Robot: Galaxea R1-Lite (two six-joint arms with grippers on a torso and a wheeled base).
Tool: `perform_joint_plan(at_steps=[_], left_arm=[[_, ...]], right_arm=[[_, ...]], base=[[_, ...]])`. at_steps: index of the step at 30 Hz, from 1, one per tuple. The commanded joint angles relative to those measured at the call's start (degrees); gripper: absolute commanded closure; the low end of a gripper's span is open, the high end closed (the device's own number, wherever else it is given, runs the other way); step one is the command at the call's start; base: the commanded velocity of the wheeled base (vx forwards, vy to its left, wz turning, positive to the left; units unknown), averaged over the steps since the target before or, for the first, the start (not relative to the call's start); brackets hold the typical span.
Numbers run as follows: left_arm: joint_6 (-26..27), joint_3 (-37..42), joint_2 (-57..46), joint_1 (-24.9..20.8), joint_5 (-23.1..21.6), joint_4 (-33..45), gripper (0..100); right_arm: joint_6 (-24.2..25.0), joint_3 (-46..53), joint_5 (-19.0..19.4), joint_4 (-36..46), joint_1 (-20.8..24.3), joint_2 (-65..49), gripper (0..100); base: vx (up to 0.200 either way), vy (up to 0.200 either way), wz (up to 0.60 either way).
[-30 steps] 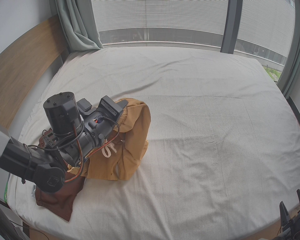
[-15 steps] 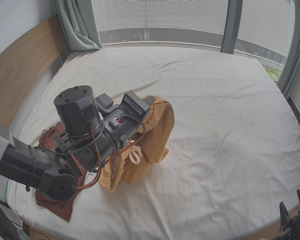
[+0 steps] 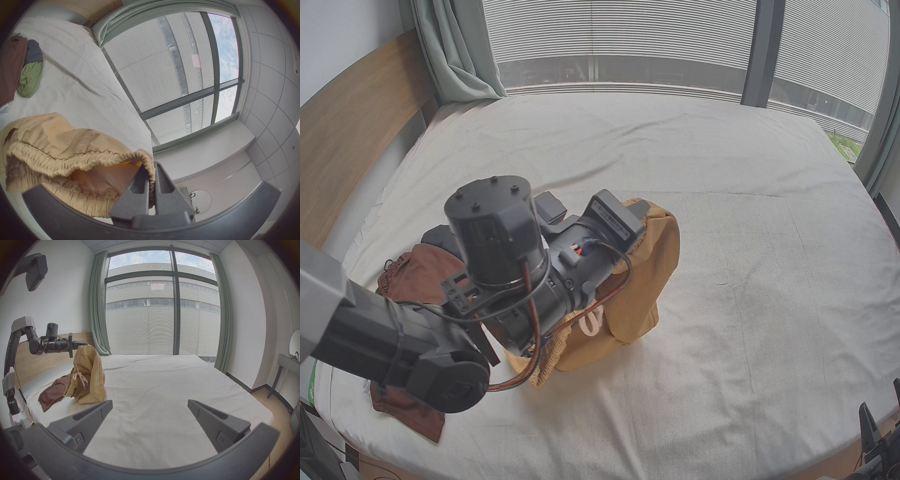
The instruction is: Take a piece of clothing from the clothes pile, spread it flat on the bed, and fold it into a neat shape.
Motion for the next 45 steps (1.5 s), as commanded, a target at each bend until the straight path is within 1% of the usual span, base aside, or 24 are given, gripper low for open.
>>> perform_joint_plan(at_steps=[1,5,12,14,19,25,29,32,33,34,36,39,40,45], left_arm=[[0.0,-2.7,4.6,-1.7,0.0,0.0,100],[-0.1,-4.9,8.1,-2.7,0.0,-0.2,100],[-0.2,-7.4,11.0,-3.7,0.0,-0.2,100],[-0.3,-8.7,12.4,-4.7,0.0,-0.1,100],[-3.3,-12.5,14.4,-6.2,0.0,0.1,100],[-3.8,-15.3,14.8,-7.5,-0.8,3.1,100],[-5.3,-18.7,14.2,-8.8,-1.1,3.6,100],[-6.0,-22.3,13.2,-9.9,-1.4,6.5,100],[-6.0,-22.3,13.2,-9.9,-1.4,6.5,100],[-7.7,-24.7,12.4,-10.5,-1.4,8.4,100],[-9.5,-27.5,11.7,-11.0,-1.4,10.1,100],[-9.5,-27.8,11.7,-11.0,-1.4,10.2,100],[-10.2,-33.0,10.0,-11.5,-1.5,14.0,100],[-13.8,-39.3,7.2,-12.7,-1.3,20.1,100]], right_arm=[[0.0,1.0,0.0,0.0,0.0,-0.9,0],[0.0,1.0,0.0,0.0,0.0,-0.9,0],[0.0,1.0,0.0,0.0,0.0,-0.9,0],[0.0,1.0,0.0,0.0,0.0,-0.9,0],[0.0,1.0,0.0,0.0,0.0,-0.9,0],[0.0,1.0,0.0,0.0,0.0,-0.9,0],[0.0,1.0,0.0,0.0,0.0,-0.9,0],[0.0,1.0,0.0,0.0,0.0,-0.9,0],[0.0,1.0,0.0,0.0,0.0,-0.9,0],[0.0,1.0,0.0,0.0,0.0,-0.9,0],[0.0,1.0,0.0,0.0,0.0,-0.9,0],[0.0,1.0,0.0,0.0,0.0,-0.9,0],[0.0,1.0,0.0,0.0,0.0,-0.9,0],[0.0,1.0,0.0,0.0,0.0,-0.9,0]], base=[[0.0,0.0,0.0],[0.0,0.0,0.0],[0.0,0.0,0.0],[0.0,0.0,0.0],[0.0,0.0,0.0],[0.0,0.0,0.0],[0.0,0.0,0.0],[0.0,0.0,0.0],[0.0,0.0,0.0],[0.0,0.0,0.0],[0.0,0.0,0.0],[0.0,0.0,0.0],[0.0,0.0,0.0],[0.0,0.0,0.0]])
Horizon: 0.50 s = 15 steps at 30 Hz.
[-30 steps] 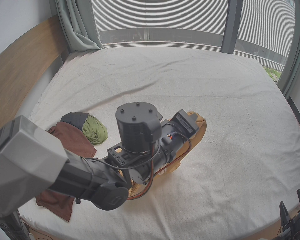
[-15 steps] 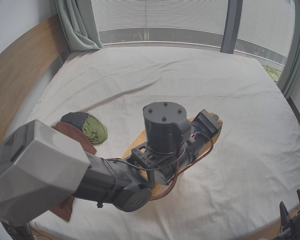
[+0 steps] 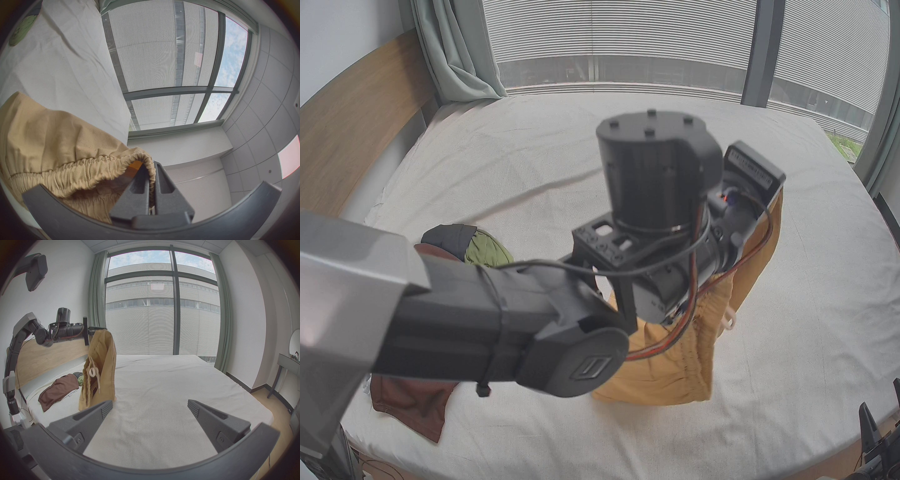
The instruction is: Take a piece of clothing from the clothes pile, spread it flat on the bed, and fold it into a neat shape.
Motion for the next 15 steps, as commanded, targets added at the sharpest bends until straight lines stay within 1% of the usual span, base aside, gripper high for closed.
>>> perform_joint_plan(at_steps=[1,4,8,10,15], left_arm=[[-3.1,-9.0,-4.6,-1.4,0.1,6.4,100],[-5.0,-10.8,-5.4,-1.1,0.4,7.6,100],[-6.4,-9.2,-8.1,1.2,0.5,8.5,100],[-6.5,-5.5,-9.2,3.2,0.5,9.3,100],[-5.2,7.2,-12.2,7.4,-0.1,8.8,100]], right_arm=[[0.0,1.0,0.0,0.0,0.0,-0.9,0],[0.0,1.0,0.0,0.0,0.0,-0.9,0],[0.0,1.0,0.0,0.0,0.0,-0.9,0],[0.0,1.0,0.0,0.0,0.0,-0.9,0],[0.0,1.0,0.0,0.0,0.0,-0.9,0]], base=[[0.0,0.0,0.0],[0.0,0.0,0.0],[0.0,0.0,0.0],[0.0,0.0,0.0],[0.0,0.0,0.0]])
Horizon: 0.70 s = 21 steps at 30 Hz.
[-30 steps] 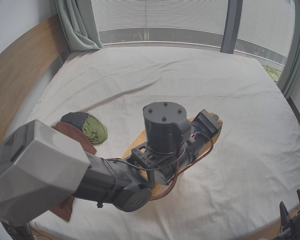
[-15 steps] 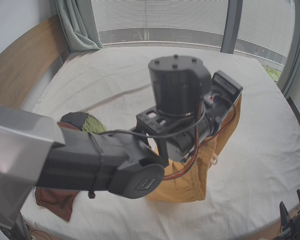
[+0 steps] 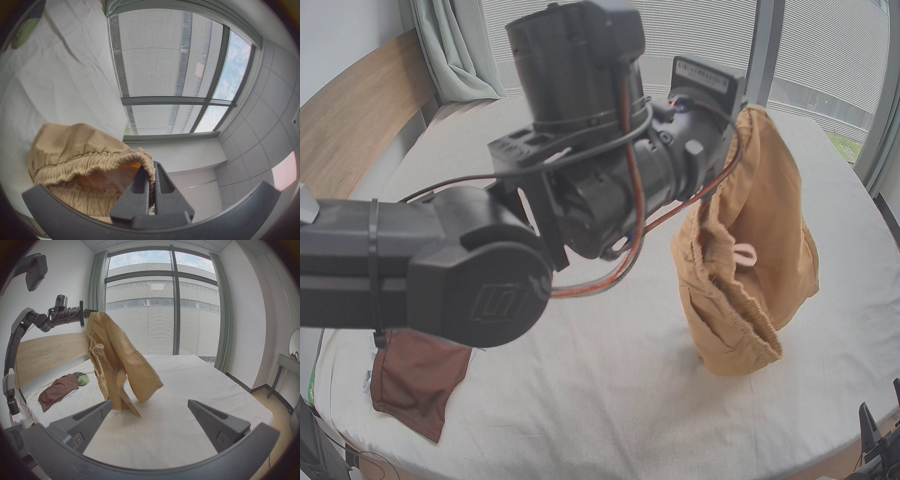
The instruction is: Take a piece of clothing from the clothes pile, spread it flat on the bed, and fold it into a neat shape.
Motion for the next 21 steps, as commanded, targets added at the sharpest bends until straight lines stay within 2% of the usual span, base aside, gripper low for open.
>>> perform_joint_plan(at_steps=[1,5,7,8,9,14,21], left_arm=[[1.7,12.7,-4.7,5.1,-0.6,-0.1,100],[4.6,19.8,-4.7,6.0,-1.6,-3.1,100],[7.1,24.6,-3.4,6.9,-2.0,-9.6,100],[7.1,24.6,-3.4,6.9,-2.0,-9.6,100],[9.3,27.2,-1.7,7.6,-2.1,-14.9,100],[15.1,33.9,0.5,9.1,-2.3,-23.2,100],[18.0,39.6,1.6,10.2,-2.9,-32.9,100]], right_arm=[[0.0,1.0,0.0,0.0,0.0,-0.9,0],[0.0,1.0,0.0,0.0,0.0,-0.9,0],[0.0,1.0,0.0,0.0,0.0,-0.9,0],[0.0,1.0,0.0,0.0,0.0,-0.9,0],[0.0,1.0,0.0,0.0,0.0,-0.9,0],[0.0,1.0,0.0,0.0,0.0,-0.9,0],[0.0,1.0,0.0,0.0,0.0,-0.9,0]], base=[[0.0,0.0,0.0],[0.0,0.0,0.0],[0.0,0.0,0.0],[0.0,0.0,0.0],[0.0,0.0,0.0],[0.0,0.0,0.0],[0.0,0.0,0.0]])
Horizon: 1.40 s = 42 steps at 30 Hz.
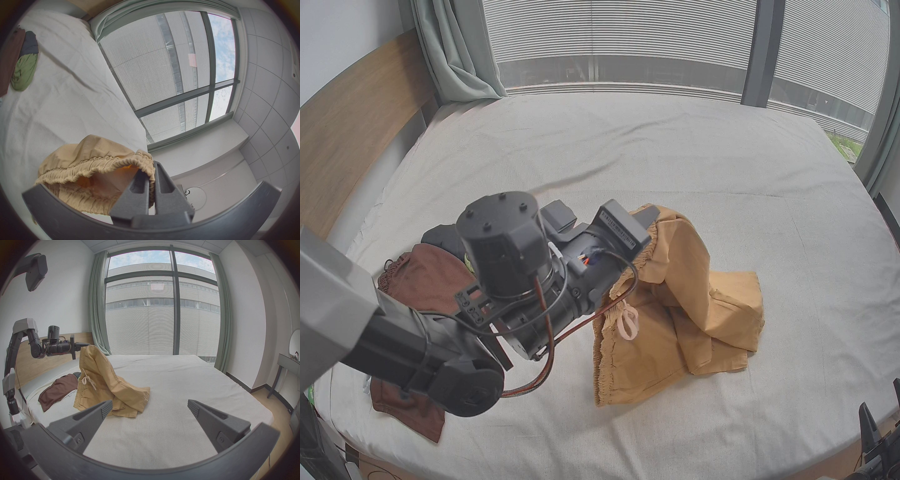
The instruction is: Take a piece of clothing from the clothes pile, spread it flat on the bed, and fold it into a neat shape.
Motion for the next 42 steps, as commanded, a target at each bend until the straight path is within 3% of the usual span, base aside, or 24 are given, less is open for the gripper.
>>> perform_joint_plan(at_steps=[1,5,11,23,33,42], left_arm=[[1.7,5.1,1.9,1.3,-0.1,-3.8,100],[3.0,7.5,1.9,2.4,-0.1,-6.3,100],[9.7,12.8,2.0,5.4,-0.8,-12.8,100],[14.1,19.7,5.3,9.9,-5.2,-23.7,100],[15.4,18.9,6.5,14.0,-7.5,-24.3,100],[16.4,18.9,5.5,14.2,-9.7,-24.3,100]], right_arm=[[0.0,1.0,0.0,0.0,0.0,-0.9,0],[0.0,1.0,0.0,0.0,0.0,-0.9,0],[0.0,1.0,0.0,0.0,0.0,-0.9,0],[0.0,1.0,0.0,0.0,-0.1,-0.9,0],[0.0,1.0,0.0,0.0,-0.1,-0.9,0],[0.0,1.0,0.0,0.0,-0.1,-0.9,0]], base=[[0.0,0.0,0.0],[0.0,0.0,0.0],[0.0,0.0,0.0],[0.0,0.0,0.0],[0.0,0.0,0.0],[0.0,0.0,0.0]])
